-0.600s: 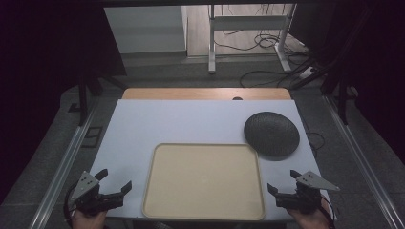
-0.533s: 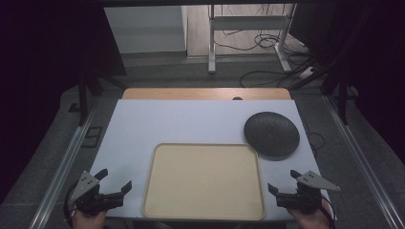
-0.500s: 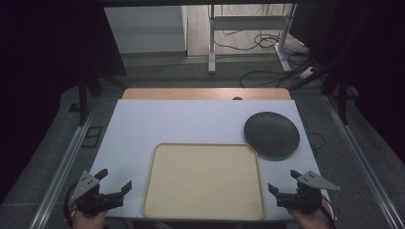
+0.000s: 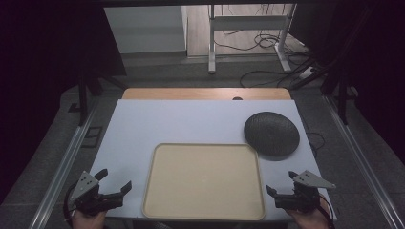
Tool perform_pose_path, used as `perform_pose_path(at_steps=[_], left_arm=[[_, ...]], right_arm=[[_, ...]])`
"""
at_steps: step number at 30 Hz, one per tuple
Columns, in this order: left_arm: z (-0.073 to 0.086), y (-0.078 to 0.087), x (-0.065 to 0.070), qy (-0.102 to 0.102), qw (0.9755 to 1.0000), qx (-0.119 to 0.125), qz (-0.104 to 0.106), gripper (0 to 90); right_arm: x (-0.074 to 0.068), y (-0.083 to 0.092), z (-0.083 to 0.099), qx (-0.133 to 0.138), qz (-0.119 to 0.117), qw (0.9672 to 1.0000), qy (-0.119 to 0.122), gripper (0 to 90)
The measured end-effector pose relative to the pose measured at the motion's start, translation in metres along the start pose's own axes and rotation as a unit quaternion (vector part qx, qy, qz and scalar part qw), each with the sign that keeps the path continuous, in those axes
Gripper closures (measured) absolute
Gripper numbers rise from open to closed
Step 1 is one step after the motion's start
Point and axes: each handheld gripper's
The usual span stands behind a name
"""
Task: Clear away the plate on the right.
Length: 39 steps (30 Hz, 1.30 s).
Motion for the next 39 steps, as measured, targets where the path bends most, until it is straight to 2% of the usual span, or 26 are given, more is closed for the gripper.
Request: perform_pose_path(at_steps=[7, 12, 17, 20, 24, 29, 30, 32, 34, 36, 37, 38, 39], left_arm=[[0.000, -0.001, 0.001, -0.003, 1.0000, -0.001, 0.003, 0.5], [0.000, -0.001, 0.001, -0.004, 1.0000, 0.001, 0.001, 0.4], [0.000, -0.001, 0.000, -0.003, 1.0000, 0.003, 0.001, 0.3], [0.000, -0.001, 0.001, -0.003, 1.0000, 0.005, 0.004, 0.3], [0.000, -0.002, 0.002, -0.006, 0.9999, 0.002, 0.008, 0.3], [-0.001, -0.003, 0.004, -0.012, 0.9999, -0.003, 0.011, 0.3], [-0.001, -0.004, 0.005, -0.015, 0.9998, -0.005, 0.012, 0.3], [-0.001, -0.004, 0.005, -0.016, 0.9998, -0.007, 0.011, 0.2], [-0.001, -0.004, 0.005, -0.019, 0.9998, -0.003, 0.009, 0.3], [-0.001, -0.003, 0.005, -0.020, 0.9998, 0.001, 0.009, 0.3], [-0.001, -0.003, 0.005, -0.020, 0.9998, 0.001, 0.009, 0.3], [-0.002, -0.002, 0.005, -0.021, 0.9997, 0.003, 0.009, 0.3], [-0.002, -0.002, 0.006, -0.022, 0.9997, 0.005, 0.008, 0.3]], right_arm=[[-0.002, -0.004, 0.000, -0.027, 0.009, 0.9995, 0.010, 5.7], [-0.005, -0.004, -0.003, -0.024, 0.011, 0.9994, 0.023, 8.1], [-0.007, -0.005, -0.008, -0.036, 0.011, 0.9986, 0.036, 12.3], [-0.008, -0.004, -0.012, -0.045, 0.019, 0.9975, 0.052, 15.7], [-0.009, -0.006, -0.017, -0.063, 0.039, 0.9942, 0.079, 19.1], [-0.011, -0.008, -0.020, -0.076, 0.047, 0.9919, 0.090, 21.1], [-0.012, -0.010, -0.023, -0.084, 0.056, 0.9890, 0.108, 21.1], [-0.013, -0.011, -0.024, -0.085, 0.061, 0.9881, 0.113, 21.5], [-0.014, -0.015, -0.027, -0.095, 0.080, 0.9815, 0.145, 23.0], [-0.015, -0.018, -0.028, -0.097, 0.094, 0.9766, 0.167, 23.4], [-0.015, -0.018, -0.028, -0.097, 0.094, 0.9766, 0.167, 23.4], [-0.016, -0.020, -0.028, -0.098, 0.102, 0.9733, 0.181, 23.6], [-0.017, -0.023, -0.029, -0.103, 0.117, 0.9666, 0.203, 24.5]])
Point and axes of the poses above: each handheld gripper's, and its own axes: y roughly backward along the jaws, z roughly out of its underside, x roughly to its right, and after that the axes turned 2 degrees about -x, right-handed
